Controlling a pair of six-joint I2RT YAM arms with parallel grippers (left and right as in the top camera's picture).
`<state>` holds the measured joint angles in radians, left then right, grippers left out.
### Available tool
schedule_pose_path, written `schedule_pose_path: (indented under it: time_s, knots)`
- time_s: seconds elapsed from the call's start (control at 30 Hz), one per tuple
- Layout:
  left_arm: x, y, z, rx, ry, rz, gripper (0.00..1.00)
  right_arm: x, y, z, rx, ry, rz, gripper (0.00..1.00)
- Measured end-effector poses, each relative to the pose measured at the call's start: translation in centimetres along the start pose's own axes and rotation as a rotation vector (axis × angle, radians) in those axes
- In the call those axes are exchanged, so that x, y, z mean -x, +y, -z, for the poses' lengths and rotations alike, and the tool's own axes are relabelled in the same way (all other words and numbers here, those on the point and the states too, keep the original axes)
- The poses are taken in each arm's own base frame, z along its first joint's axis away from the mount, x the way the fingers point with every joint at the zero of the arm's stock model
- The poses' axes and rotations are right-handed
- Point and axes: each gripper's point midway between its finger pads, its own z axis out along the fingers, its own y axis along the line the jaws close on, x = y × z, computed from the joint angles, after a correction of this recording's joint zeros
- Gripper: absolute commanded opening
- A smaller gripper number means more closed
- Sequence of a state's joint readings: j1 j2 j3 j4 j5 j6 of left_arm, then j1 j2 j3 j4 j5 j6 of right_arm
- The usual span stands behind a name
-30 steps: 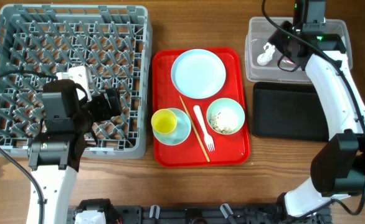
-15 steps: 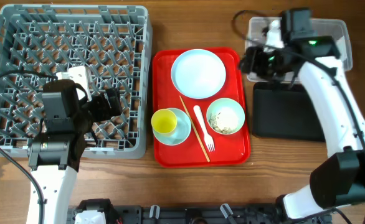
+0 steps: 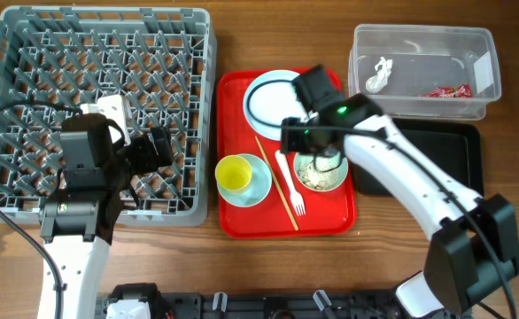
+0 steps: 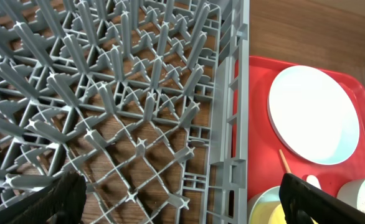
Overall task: Sort waste into correct bins and load items into the dishwasher rack
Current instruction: 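Grasp the rim of the light-blue rice bowl with the right gripper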
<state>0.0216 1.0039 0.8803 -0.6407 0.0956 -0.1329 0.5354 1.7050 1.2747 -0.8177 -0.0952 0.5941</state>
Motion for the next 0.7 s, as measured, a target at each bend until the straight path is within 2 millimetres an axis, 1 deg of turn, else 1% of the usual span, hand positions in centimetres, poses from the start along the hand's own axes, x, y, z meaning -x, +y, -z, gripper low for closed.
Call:
schedule_pose_path:
  time_s: [0.07,0.13,0.3,0.5,0.53,0.6,0.63,0.67,0.7]
  knots:
    - [-0.1,0.0,0.0,0.001,0.004,0.0,1.0,-0.8,0.2,-0.7,-0.018,-0.001,-0.028,0.61]
    - [-0.2,0.0,0.0,0.001,0.007,0.001,1.0,-1.5,0.0,-1.1,-0.041,0.003,-0.066,0.59]
    - [-0.2,0.0,0.0,0.002,0.007,0.001,1.0,-1.8,-0.9,-2.4,-0.088,0.011,-0.149,0.56]
    - [-0.2,0.0,0.0,0.001,0.007,0.001,1.0,-2.3,-1.6,-5.0,-0.131,0.052,-0.188,0.45]
    - [-0.2,0.0,0.0,0.001,0.008,0.001,1.0,-2.3,-1.7,-5.3,-0.133,0.055,-0.19,0.43]
    - [-0.2,0.0,0.0,0.002,0.007,0.001,1.0,-2.3,-1.7,-5.7,-0.133,0.054,-0.194,0.34]
    - [-0.2,0.0,0.0,0.002,0.007,0.001,1.0,-2.2,-1.6,-5.7,-0.131,0.052,-0.198,0.27]
    - [-0.2,0.0,0.0,0.002,0.007,0.001,1.0,-2.2,-1.6,-5.7,-0.13,0.05,-0.2,0.22]
    - [-0.2,0.0,0.0,0.002,0.007,0.001,1.0,-2.2,-1.6,-5.7,-0.13,0.05,-0.198,0.2]
